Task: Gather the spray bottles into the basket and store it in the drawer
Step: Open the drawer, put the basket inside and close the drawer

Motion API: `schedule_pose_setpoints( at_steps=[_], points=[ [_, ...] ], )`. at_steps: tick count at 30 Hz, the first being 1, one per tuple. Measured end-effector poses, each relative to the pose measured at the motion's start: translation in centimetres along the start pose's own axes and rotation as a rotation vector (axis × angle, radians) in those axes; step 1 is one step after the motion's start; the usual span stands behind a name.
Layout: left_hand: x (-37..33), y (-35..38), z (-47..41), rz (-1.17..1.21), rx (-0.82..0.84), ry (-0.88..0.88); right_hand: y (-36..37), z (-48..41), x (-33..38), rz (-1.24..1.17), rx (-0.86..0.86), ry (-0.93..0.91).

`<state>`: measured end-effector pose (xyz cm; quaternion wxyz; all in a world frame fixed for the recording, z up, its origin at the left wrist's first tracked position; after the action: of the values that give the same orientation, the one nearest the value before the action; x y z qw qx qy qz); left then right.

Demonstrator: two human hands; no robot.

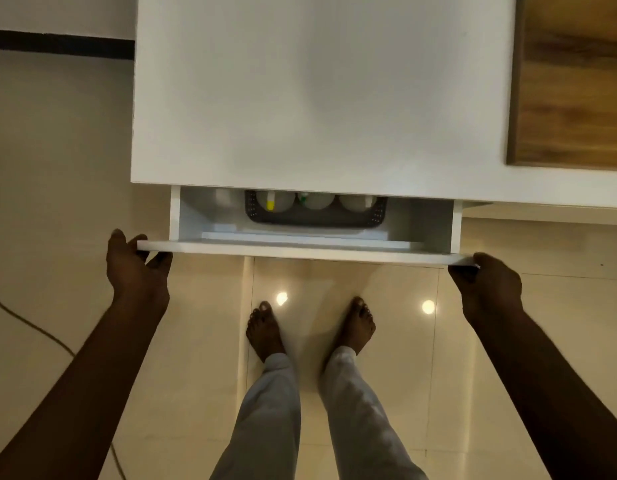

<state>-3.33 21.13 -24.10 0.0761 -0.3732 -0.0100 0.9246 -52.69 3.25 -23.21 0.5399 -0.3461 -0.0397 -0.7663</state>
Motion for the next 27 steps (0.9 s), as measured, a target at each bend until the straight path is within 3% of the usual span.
schedule_pose_setpoints(
  at_steps=[7,16,27],
  points=[
    [-1.4,3.7,-1.9,-0.071,0.081,-0.012,4.2,0.2,2.7,-0.128,0.082,0.02],
    [-2.3,7.4,-1.7,0.022,0.259,-0.023,7.4,-0.4,4.9,-0.171,0.177,0.009],
    [-2.4,8.6,-1.6,0.312,0.302,-0.062,8.1,-0.2,5.0,-0.23,0.27,0.05]
  ],
)
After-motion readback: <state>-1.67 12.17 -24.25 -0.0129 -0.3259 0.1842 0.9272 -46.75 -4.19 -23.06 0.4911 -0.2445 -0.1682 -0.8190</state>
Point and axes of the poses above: each hand's wrist, its own z-axis away from the middle knuckle, its own y-axis out of the palm, x = y × z, the point moved 4 cm from there along -z, towards the middle knuckle, and after that the axes turned 1 degree about y, right-handed, at the moved point
